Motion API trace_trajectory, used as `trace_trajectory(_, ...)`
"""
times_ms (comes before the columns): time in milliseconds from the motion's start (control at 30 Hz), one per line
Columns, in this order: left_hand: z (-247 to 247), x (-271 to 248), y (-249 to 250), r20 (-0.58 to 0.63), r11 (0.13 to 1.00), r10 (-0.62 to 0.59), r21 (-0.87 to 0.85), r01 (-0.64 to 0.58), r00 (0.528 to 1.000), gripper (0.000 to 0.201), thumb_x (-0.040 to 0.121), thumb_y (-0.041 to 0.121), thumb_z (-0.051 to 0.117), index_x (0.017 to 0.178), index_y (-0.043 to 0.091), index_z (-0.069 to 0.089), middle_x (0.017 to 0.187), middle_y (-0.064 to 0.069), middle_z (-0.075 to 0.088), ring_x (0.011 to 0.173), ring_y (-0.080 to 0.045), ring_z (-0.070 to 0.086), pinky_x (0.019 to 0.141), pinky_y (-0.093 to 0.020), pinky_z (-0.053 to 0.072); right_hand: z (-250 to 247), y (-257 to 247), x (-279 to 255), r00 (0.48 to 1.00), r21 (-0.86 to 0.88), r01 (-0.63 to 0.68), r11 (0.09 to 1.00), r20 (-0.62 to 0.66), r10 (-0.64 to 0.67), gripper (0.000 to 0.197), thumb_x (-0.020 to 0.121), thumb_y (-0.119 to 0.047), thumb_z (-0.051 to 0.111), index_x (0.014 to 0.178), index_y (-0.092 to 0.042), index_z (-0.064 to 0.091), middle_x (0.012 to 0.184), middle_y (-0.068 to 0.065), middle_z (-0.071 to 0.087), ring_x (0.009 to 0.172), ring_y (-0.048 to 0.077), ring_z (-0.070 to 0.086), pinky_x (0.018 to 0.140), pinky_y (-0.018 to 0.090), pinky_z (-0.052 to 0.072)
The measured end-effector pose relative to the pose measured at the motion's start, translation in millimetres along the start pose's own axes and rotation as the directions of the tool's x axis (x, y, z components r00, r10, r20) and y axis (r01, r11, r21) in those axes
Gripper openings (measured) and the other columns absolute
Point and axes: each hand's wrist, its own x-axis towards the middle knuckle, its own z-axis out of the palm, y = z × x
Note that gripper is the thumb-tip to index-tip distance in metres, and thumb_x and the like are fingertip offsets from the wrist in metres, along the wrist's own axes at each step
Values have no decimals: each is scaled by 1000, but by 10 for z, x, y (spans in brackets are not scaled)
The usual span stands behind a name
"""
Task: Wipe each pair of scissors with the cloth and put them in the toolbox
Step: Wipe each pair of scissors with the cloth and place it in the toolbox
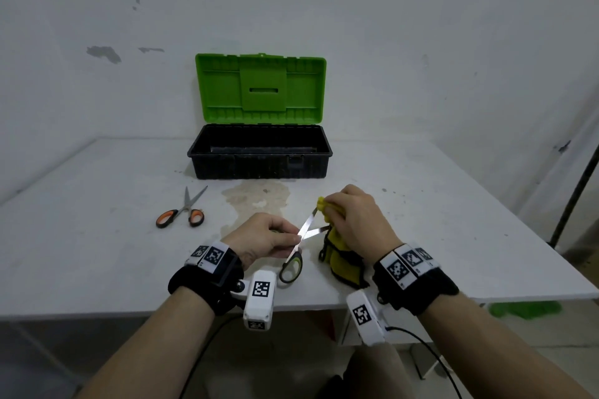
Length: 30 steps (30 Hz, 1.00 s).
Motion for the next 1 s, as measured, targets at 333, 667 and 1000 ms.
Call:
trace_trajectory(333,55,-17,38,1,998,14,53,-14,1000,16,85,-2,71,101,-1,69,98,-26,71,86,-28,72,70,-26,59,90,2,50,999,-119,-11,993,32,15,20,97,-24,51,98,-20,70,96,-1,54,81,20,59,71,34,52)
trace_trajectory(667,76,-23,110,-19,998,40,50,-39,999,19,87,0,70,106,-4,68,91,-14,66,75,-16,73,66,-22,58,117,-117,-136,984,-85,131,988,131,-120,21,97,-31,52,107,-24,69,101,-3,55,84,18,58,73,36,53)
trace_trajectory(1000,136,-61,152,-70,998,58,32,-56,996,10,88,-1,69,97,4,70,86,-12,69,73,-16,73,64,-23,58,-51,36,102,998,-33,-23,999,-57,21,20,98,-25,51,100,-19,70,98,-1,55,82,16,56,74,32,51)
